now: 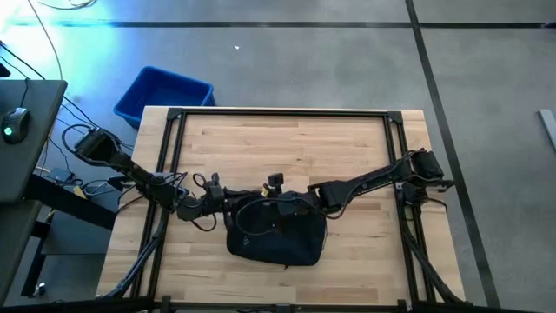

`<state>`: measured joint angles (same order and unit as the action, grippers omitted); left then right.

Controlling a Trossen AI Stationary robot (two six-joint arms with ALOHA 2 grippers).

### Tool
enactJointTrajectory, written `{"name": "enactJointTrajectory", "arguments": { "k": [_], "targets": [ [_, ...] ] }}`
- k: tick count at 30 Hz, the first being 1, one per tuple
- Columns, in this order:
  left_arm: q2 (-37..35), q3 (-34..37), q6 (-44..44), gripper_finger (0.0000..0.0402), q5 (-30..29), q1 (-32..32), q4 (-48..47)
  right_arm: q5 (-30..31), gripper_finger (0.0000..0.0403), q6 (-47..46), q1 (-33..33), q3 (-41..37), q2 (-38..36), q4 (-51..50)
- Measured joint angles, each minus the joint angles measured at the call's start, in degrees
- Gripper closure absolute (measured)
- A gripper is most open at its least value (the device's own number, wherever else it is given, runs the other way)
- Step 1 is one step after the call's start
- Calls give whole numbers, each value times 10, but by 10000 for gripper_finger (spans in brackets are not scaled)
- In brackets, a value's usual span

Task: Unpack backpack
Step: Open the black backpack on the table

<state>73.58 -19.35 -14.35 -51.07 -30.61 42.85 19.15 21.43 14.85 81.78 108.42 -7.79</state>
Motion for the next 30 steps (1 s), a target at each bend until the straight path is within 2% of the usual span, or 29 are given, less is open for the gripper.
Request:
{"name": "enactJointTrajectory", "arguments": {
  "k": [7,11,13,18,21,23,26,30],
  "targets": [
    [0,-1,0,401,0,0,0,-1,286,19,6,0,25,21],
    [0,-1,-1,401,-1,0,0,41,287,45,14,0,55,53],
    [0,-1,-2,401,-1,0,-1,84,292,46,19,0,65,64],
    [0,-1,-3,401,-3,0,-2,164,326,43,31,0,67,64],
    [0,-1,-4,401,-3,0,-3,182,373,41,36,0,67,64],
    [0,-1,-4,401,-4,0,-7,224,395,40,41,0,67,64],
    [0,-1,-5,401,-5,0,-18,311,400,24,52,9,66,51],
    [0,-1,-5,401,-3,-2,-28,309,403,-32,53,28,44,5]
  ]
}}
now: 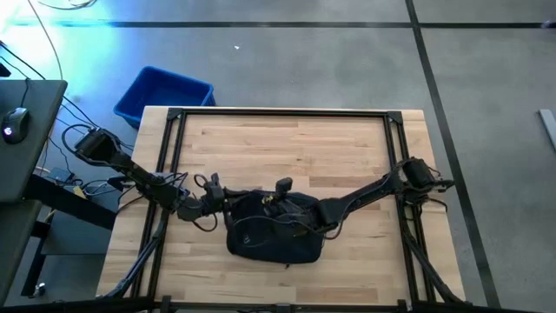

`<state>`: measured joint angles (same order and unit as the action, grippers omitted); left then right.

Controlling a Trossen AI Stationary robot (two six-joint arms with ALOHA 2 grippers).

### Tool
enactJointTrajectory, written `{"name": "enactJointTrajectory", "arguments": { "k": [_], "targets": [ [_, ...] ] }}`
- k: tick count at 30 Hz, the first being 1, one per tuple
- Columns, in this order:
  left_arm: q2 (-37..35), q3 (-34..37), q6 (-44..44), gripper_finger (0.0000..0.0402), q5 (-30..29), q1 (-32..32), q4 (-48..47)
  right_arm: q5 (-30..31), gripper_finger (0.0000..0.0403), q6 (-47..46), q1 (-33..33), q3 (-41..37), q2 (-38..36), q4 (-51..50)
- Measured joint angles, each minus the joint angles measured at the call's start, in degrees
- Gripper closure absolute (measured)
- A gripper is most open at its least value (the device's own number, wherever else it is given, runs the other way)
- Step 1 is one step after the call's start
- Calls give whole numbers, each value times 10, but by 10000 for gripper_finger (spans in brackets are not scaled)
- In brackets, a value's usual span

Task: Unpack backpack
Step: Open the black backpack on the table

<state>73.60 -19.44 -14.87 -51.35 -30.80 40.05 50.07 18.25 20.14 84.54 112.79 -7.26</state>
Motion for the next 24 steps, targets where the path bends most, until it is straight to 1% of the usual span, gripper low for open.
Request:
{"name": "enactJointTrajectory", "arguments": {
  "k": [5,6,7,9,11,12,14,16,18,21,24],
  "targets": [
    [0,0,0,401,1,-4,0,-4,403,-118,1,2,-31,-142],
    [0,0,0,401,1,-5,-1,-13,403,-144,1,2,-38,-168],
    [0,0,0,401,2,-5,0,-36,403,-166,1,2,-44,-182],
    [0,0,0,401,3,-5,0,-116,403,-182,0,2,-49,-172],
    [0,0,0,401,2,-5,0,-201,403,-162,-2,2,-47,-133],
    [0,0,0,401,2,-5,0,-231,403,-147,-2,2,-42,-111],
    [0,0,0,401,2,-5,1,-262,401,-106,-2,2,-34,-67],
    [0,0,0,401,3,-4,1,-266,392,-54,-1,2,-22,-48],
    [0,0,0,401,3,-4,1,-268,372,-13,-1,2,-10,-47],
    [0,0,0,401,7,-4,1,-251,330,12,-4,2,-2,-46],
    [0,0,0,401,14,-4,0,-237,278,12,-12,2,-2,-34]
  ]
}}
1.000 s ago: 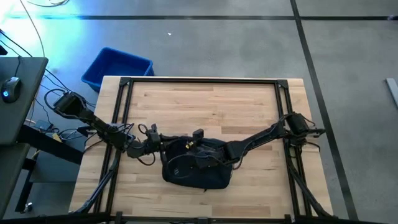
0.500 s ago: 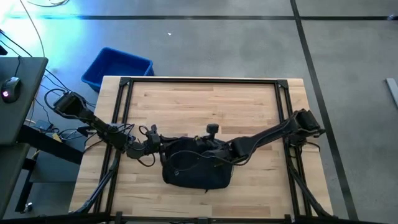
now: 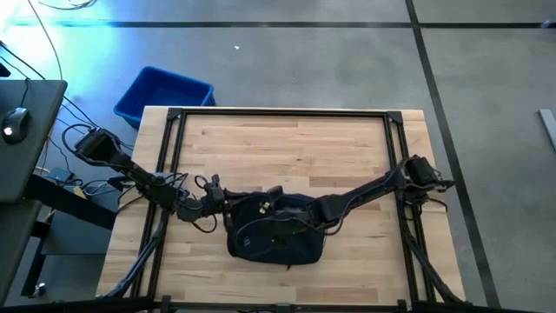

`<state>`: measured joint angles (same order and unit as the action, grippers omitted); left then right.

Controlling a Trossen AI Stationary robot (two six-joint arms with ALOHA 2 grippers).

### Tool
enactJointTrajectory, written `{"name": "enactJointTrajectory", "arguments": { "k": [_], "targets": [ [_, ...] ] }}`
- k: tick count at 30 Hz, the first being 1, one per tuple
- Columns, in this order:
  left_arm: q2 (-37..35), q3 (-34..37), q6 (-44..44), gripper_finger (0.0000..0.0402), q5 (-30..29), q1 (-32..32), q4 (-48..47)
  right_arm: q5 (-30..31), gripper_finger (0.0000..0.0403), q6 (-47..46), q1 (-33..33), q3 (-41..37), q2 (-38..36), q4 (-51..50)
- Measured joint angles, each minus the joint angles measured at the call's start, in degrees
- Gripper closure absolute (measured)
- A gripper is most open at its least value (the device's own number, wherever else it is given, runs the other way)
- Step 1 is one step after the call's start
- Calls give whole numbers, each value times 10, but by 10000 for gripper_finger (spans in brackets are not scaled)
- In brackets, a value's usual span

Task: Unpack backpack
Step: Open the black backpack on the table

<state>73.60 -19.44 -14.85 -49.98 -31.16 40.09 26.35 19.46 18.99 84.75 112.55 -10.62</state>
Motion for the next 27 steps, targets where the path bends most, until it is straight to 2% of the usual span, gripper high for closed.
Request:
{"name": "enactJointTrajectory", "arguments": {
  "k": [4,8,12,17,22,24,27],
  "targets": [
    [0,0,0,401,2,0,-1,2,228,-9,-4,0,1,2],
    [0,0,0,401,2,0,-2,16,226,-14,-6,-1,21,25],
    [0,0,0,401,2,0,-2,62,256,-14,-1,-1,48,74],
    [0,0,-1,401,2,0,-3,151,316,-18,8,-1,61,82],
    [0,0,-1,401,2,0,-3,171,388,-46,11,-1,61,85],
    [0,0,-1,401,3,0,-3,183,397,-53,14,-1,61,85],
    [0,0,-5,401,3,0,-3,238,399,-66,23,-1,60,85]
  ]
}}
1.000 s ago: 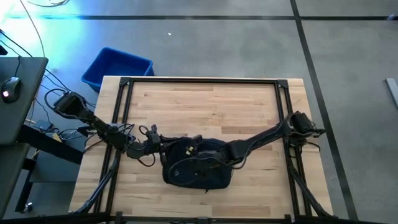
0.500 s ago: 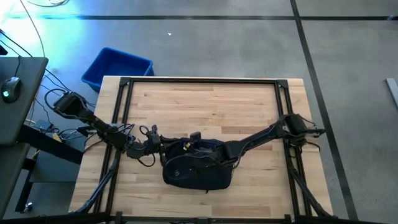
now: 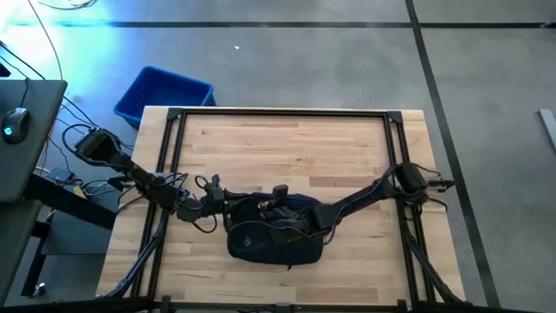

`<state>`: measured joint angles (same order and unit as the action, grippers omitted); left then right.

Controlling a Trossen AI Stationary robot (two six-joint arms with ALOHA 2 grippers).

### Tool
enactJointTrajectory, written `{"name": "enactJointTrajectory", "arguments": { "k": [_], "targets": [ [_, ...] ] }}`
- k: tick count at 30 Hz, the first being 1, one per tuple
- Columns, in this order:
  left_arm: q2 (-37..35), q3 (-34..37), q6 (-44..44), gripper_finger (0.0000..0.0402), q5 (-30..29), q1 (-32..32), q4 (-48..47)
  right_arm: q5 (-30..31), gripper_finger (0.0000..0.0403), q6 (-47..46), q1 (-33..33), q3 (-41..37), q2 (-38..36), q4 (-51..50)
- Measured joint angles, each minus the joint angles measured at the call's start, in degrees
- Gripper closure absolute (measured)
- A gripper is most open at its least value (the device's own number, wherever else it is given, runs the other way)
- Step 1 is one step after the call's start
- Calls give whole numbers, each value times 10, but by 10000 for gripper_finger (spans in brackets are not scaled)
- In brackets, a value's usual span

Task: Unpack backpack
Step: Open the black backpack on the table

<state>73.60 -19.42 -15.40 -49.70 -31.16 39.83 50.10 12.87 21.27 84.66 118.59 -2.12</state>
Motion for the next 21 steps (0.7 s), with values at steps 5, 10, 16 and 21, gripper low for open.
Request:
{"name": "enactJointTrajectory", "arguments": {
  "k": [5,10,16,21],
  "targets": [
    [0,0,-3,401,1,0,0,26,402,-46,7,0,-17,-8],
    [0,0,-5,401,16,-1,-1,57,403,-136,9,0,-47,-87],
    [0,0,-5,401,29,-2,-1,35,403,-316,5,0,-110,-306],
    [0,0,-7,401,1,-2,-4,-25,403,-436,13,0,-137,-485]
  ]
}}
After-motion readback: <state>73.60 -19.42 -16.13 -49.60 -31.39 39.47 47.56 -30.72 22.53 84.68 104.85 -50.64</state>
